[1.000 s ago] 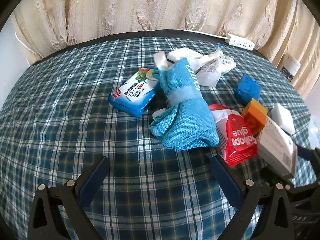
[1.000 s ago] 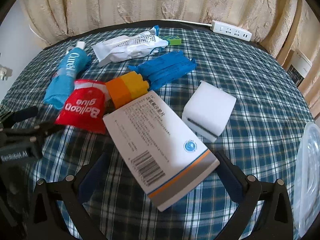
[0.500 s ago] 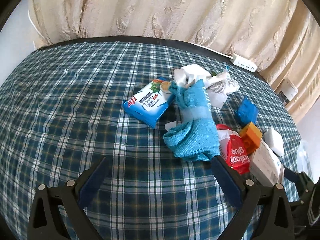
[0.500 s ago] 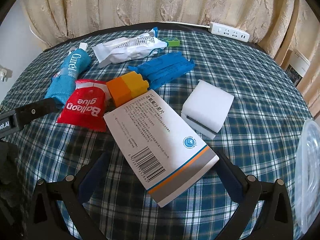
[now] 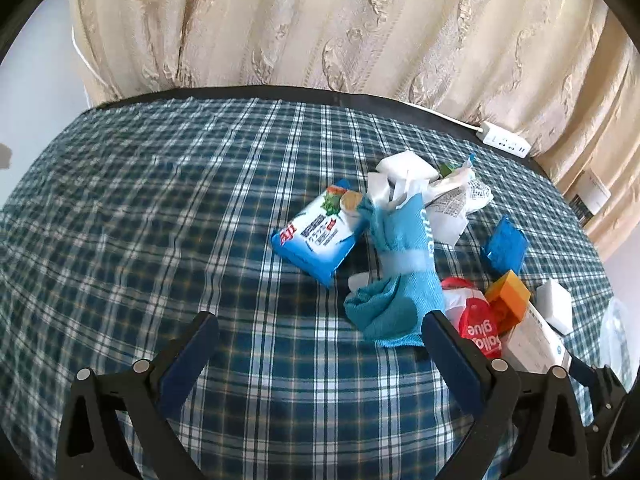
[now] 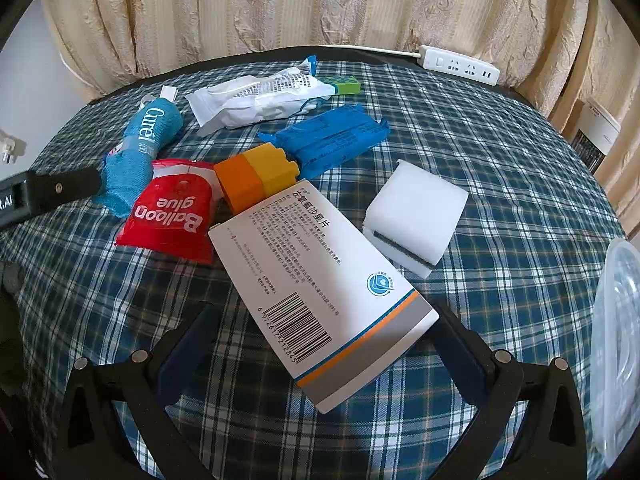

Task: Organize objects
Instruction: 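Reach the left tool to the blue towel-wrapped bottle while the right tool reaches the white medicine box, then close the left tool on the towel bottle while the right tool grasps the medicine box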

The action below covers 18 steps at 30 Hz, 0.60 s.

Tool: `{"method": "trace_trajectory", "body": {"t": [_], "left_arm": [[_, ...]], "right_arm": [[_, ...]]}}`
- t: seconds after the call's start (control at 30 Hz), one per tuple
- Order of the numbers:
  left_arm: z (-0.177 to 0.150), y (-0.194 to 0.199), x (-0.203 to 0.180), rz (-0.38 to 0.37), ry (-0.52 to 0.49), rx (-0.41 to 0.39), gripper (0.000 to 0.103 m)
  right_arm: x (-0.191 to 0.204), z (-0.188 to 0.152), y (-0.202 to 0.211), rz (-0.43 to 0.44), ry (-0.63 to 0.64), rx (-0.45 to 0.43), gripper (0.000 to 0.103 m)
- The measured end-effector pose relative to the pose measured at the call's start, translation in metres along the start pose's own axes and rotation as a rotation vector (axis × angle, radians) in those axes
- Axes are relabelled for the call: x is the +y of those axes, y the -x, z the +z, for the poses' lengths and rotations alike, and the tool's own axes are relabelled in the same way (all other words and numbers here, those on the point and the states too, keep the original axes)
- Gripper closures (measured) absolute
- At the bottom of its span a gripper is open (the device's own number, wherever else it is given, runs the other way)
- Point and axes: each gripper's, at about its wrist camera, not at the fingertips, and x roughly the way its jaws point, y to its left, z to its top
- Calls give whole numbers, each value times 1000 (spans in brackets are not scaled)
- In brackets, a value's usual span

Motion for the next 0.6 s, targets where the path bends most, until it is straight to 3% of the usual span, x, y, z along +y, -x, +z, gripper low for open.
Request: {"method": "trace_trajectory", "body": {"t": [0.17, 0.3, 0.6], "left_arm": [[9, -3, -19, -8, -41, 12, 0], [11, -1, -32, -51, -64, -50, 0], [24, -19, -45, -9, -58, -48, 3]], "right_arm": [[0, 1, 1, 12, -8, -7, 0], [-2, 2, 1, 25, -19, -15, 0], [-2, 1, 2, 34, -29, -23, 0]]}}
